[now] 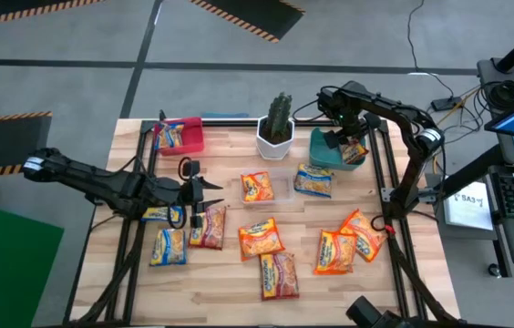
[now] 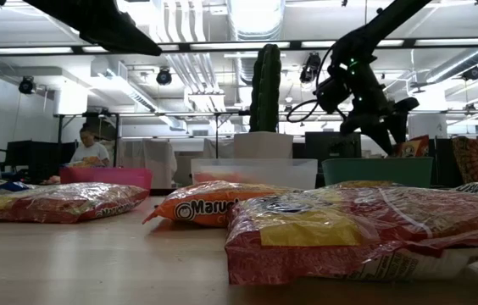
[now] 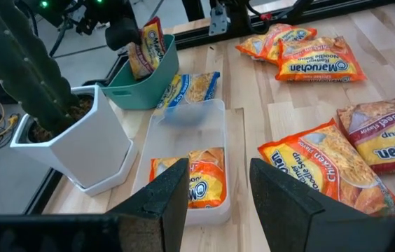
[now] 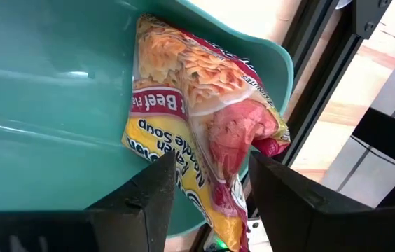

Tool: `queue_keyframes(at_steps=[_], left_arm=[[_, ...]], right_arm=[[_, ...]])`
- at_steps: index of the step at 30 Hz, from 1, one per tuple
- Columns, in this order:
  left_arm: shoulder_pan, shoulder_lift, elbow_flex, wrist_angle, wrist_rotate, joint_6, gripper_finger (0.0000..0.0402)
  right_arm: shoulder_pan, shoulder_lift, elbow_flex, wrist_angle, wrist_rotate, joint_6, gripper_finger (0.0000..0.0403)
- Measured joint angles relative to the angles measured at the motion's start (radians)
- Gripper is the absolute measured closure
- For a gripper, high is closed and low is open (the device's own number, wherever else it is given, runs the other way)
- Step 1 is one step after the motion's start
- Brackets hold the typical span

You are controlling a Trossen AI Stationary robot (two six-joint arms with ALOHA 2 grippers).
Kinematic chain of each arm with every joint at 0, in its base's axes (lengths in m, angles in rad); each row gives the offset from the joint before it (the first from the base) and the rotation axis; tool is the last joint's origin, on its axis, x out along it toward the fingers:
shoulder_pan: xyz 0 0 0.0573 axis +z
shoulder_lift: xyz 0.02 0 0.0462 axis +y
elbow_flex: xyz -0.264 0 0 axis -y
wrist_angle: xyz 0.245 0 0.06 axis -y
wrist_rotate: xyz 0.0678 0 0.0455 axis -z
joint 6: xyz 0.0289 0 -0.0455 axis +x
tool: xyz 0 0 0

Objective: Sort Maruchan noodles
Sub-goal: Put the red noodle pack into the green bin, then put the blue noodle pack into the red bin

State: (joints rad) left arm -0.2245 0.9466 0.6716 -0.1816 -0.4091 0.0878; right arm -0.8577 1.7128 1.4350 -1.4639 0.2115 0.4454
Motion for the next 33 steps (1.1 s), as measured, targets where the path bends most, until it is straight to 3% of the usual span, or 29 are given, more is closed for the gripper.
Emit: queue_keyframes(at_steps=[8,17,22,27,33], left_arm=[[0.0,0.0,0.0,-0.013,0.0,0.002,0.0267],[0.0,0.0,0.024,-0.011,0.0,0.069,0.0267],[0.0,0.0,0.037,0.006,0.0,0.1,0.0267],[0.0,0.0,0.037,0.03,0.0,0.137,0.0267],[0.0,0.0,0.037,0.051,0.0,0.163,0.0267]], right_arm=[[0.006,-0.027,0.075,-0.06,-0.002,0.028,0.0232],[0.127,-0.209,0.131,-0.069,-0.046,0.123,0.0232],[0.309,-0.363,0.1,0.023,-0.046,0.221,0.0232],[0.559,-0.479,0.025,0.187,-0.04,0.31,0.0232],[0.869,-0.527,-0.121,0.424,-0.002,0.374,0.0232]])
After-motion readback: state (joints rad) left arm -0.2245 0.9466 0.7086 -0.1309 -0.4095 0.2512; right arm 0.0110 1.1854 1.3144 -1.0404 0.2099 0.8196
